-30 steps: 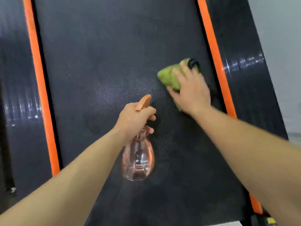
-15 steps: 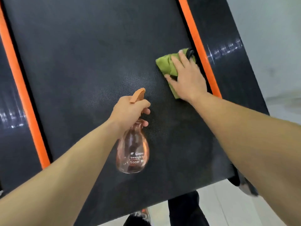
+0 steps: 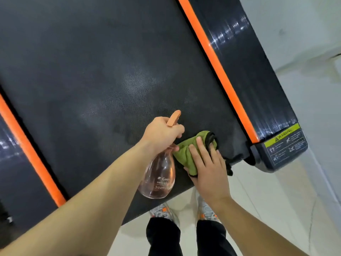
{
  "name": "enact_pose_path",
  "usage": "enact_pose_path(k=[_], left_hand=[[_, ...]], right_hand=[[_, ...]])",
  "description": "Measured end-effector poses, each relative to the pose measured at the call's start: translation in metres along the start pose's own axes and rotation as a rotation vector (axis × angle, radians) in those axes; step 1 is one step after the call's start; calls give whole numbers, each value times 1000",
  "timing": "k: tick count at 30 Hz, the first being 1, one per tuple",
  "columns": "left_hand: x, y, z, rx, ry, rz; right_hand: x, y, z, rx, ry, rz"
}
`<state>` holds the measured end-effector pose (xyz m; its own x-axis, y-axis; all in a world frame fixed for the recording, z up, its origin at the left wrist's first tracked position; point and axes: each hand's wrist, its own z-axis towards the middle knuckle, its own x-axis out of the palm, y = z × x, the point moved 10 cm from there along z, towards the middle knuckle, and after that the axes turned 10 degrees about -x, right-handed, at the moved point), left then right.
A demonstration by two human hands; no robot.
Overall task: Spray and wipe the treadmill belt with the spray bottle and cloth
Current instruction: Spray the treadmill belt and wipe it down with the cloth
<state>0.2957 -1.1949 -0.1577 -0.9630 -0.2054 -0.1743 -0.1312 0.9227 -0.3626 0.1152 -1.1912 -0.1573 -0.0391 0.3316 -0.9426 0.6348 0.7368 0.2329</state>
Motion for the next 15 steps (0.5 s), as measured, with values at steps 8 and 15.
enact_pose_path(k=[8, 15], left_hand=[[33, -23, 3, 28, -49, 131], [19, -21, -8, -1, -102, 49]], right_hand=[[7, -15, -33, 0, 41, 29], [9, -14, -29, 34, 66, 64]])
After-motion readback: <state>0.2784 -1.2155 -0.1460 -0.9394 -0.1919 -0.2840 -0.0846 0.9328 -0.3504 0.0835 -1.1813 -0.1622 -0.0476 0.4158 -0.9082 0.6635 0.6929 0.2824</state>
